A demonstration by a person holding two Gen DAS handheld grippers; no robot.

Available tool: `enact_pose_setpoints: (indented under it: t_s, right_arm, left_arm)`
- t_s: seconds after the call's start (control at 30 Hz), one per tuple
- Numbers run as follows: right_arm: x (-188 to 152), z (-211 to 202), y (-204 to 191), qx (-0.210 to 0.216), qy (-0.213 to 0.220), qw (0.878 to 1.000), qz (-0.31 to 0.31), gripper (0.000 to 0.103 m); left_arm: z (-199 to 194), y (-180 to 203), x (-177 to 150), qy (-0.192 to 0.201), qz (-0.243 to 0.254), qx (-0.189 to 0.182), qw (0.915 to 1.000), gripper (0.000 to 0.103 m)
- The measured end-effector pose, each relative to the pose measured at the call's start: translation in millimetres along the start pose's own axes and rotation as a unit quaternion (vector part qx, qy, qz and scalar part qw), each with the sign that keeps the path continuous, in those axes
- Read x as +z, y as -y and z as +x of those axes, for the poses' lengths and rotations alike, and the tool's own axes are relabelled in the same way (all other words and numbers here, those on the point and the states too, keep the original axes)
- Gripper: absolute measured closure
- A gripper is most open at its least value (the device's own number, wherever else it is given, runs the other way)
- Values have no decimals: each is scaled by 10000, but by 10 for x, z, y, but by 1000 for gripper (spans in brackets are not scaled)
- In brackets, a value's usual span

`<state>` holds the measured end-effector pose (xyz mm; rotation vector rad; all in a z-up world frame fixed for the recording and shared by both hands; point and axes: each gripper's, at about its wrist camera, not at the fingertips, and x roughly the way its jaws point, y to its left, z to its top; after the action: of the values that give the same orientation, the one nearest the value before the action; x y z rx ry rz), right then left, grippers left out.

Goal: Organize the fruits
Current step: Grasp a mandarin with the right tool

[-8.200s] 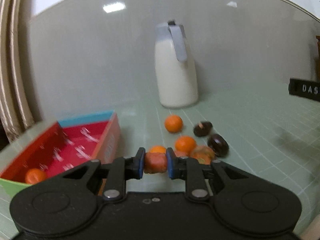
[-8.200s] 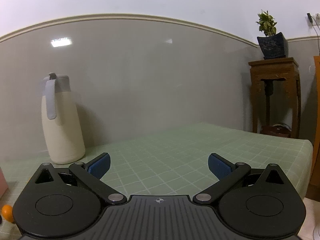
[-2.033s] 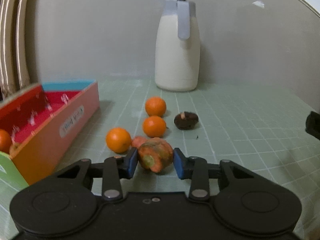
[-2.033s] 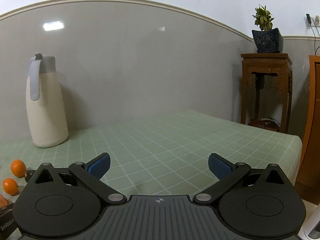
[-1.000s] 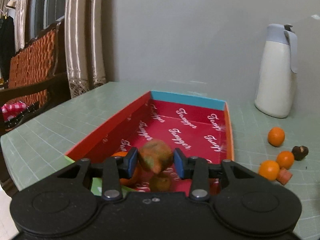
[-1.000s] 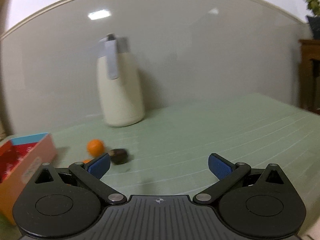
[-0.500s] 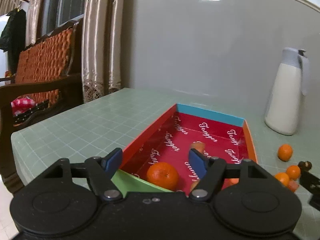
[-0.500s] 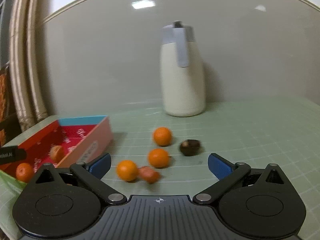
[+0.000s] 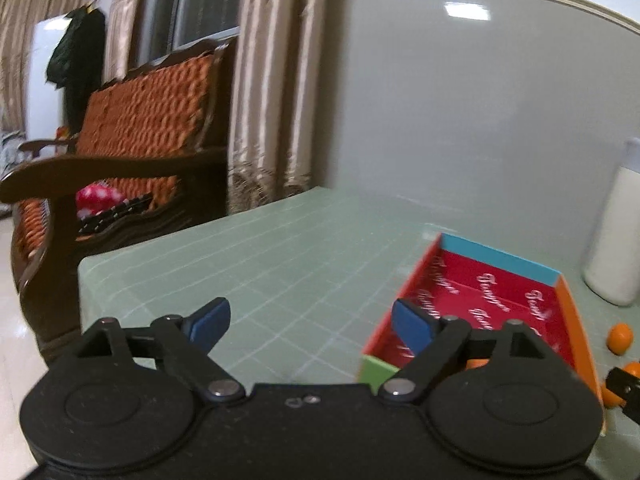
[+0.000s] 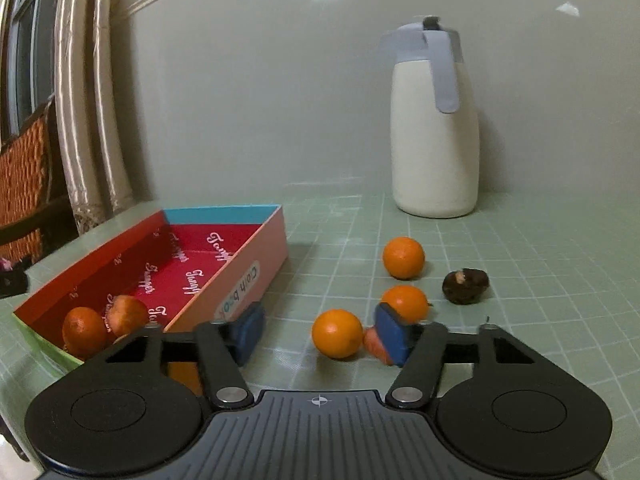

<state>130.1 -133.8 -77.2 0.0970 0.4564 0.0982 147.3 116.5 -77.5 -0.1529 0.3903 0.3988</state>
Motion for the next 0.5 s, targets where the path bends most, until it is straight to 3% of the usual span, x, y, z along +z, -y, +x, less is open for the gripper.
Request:
enact_pose_setpoints:
  t_s: [0.1,0.17,0.23,0.5]
  right_arm:
    - [-5,75,-13,-85,-114,9999,15,44]
    - [0,139,-32,-82,-205,9997,-47,54]
    - [3,176,-52,-168,-232,9995,-128,57]
    - [-10,270,-193,-358,-379,9963,-688,59]
  left_arm:
    - [4,-112,12,-58,-113,70,9999,22]
    - [3,-153,10,-63,-132,101,9998,22]
    - [7,-176,12,-64,-126,117,9998,22]
    - [2,-193,4,-51,-107,149,9998,21]
